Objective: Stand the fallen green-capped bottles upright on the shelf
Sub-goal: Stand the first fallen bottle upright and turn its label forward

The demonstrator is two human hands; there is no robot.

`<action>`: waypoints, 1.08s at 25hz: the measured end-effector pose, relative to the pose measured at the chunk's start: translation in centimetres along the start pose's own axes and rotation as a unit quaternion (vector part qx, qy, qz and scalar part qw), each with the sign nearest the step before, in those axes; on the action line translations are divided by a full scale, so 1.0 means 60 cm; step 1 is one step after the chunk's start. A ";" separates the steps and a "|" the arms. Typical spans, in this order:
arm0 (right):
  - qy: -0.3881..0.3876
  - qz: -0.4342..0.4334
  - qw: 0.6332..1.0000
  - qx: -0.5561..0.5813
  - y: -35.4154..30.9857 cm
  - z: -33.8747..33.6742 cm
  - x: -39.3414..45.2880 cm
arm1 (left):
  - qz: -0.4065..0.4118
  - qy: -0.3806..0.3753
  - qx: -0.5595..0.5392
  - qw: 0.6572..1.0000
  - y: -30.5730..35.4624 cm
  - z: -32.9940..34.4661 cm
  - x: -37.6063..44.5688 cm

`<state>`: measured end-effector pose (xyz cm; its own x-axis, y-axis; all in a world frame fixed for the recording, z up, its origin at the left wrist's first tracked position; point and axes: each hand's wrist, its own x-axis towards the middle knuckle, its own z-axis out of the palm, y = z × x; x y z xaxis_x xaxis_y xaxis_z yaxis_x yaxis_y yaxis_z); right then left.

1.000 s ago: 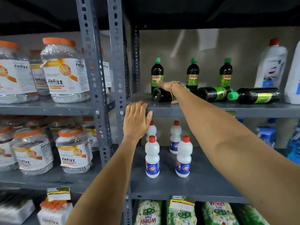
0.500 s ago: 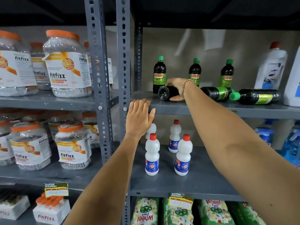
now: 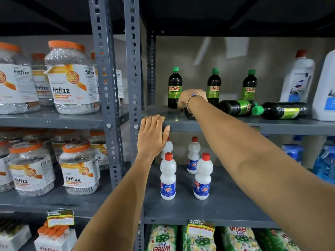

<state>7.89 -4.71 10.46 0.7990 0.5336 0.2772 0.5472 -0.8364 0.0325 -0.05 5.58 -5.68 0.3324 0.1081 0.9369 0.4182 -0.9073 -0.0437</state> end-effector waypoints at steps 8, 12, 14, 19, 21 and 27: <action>0.104 0.099 0.921 0.362 0.027 0.068 0.037 | 0.011 0.024 0.017 1.000 -0.002 0.008 0.001; 0.110 0.067 0.835 0.536 0.008 0.089 0.042 | 0.015 0.030 0.013 0.999 -0.001 0.008 0.001; 0.085 0.051 0.837 0.538 0.003 0.087 0.054 | 0.012 0.033 0.011 0.999 -0.001 0.007 0.002; 0.066 0.005 0.845 0.530 -0.005 0.103 0.072 | 0.011 0.032 0.016 0.999 -0.001 0.008 0.002; 0.056 0.011 0.816 0.576 -0.002 0.104 0.074 | 0.011 0.029 0.020 0.999 -0.002 0.007 0.003; 0.046 0.026 0.822 0.567 0.010 0.105 0.074 | 0.011 0.024 0.017 0.999 -0.002 0.006 0.003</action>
<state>13.33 -2.08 5.64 0.8345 0.4465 0.3227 0.4355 -0.1757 -0.8829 0.28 5.84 -5.61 0.3014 0.0675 0.9511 0.4407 -0.8944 -0.0762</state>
